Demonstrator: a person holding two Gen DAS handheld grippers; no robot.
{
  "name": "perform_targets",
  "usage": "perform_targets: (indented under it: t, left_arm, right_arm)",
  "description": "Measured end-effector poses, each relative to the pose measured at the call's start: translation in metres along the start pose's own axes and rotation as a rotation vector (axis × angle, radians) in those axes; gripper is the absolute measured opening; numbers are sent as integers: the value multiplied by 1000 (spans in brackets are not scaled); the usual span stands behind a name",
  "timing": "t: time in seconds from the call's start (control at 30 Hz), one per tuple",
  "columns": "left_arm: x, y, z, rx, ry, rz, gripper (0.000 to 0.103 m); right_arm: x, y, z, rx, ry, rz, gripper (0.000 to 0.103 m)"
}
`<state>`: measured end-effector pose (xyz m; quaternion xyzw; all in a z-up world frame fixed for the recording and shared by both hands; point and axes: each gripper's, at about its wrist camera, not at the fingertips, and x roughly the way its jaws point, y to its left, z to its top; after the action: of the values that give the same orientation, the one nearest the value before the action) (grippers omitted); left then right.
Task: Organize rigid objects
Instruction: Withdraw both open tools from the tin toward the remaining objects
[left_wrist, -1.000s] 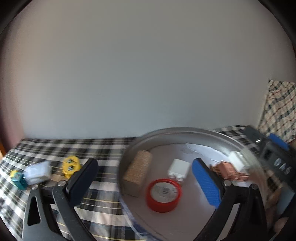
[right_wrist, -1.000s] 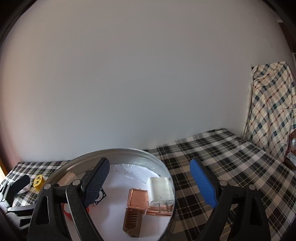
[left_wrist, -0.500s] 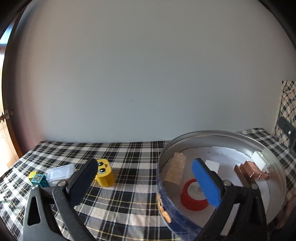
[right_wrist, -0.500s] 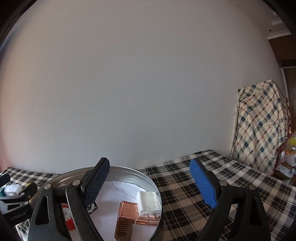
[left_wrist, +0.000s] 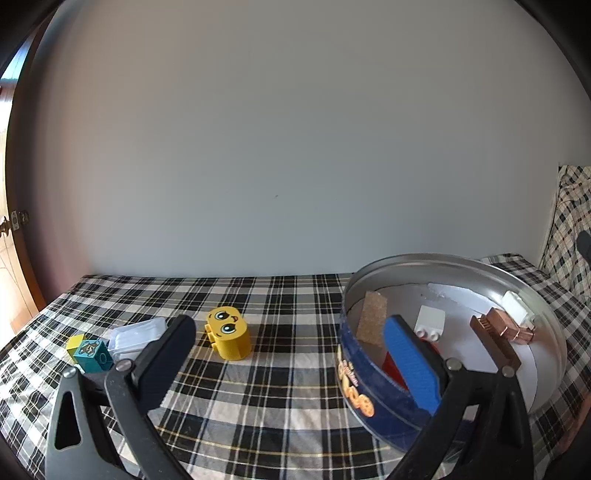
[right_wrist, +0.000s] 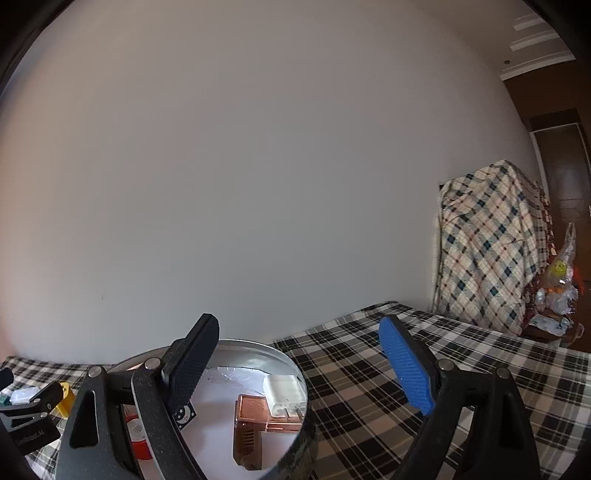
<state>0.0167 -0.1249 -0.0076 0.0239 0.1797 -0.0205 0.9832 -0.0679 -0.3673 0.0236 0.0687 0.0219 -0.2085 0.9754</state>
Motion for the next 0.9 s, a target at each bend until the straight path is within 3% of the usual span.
perform_targets:
  t: [0.33, 0.47, 0.9]
  left_arm:
    - [-1, 27, -2, 1, 6, 14, 102]
    - [1, 42, -3, -9, 12, 23, 102]
    - [10, 126, -4, -38, 40, 113, 102]
  right_arm:
    - [-16, 21, -4, -15, 3, 3, 90]
    - [-14, 38, -10, 29, 81, 47, 90]
    - [-17, 133, -27, -84, 133, 198, 90]
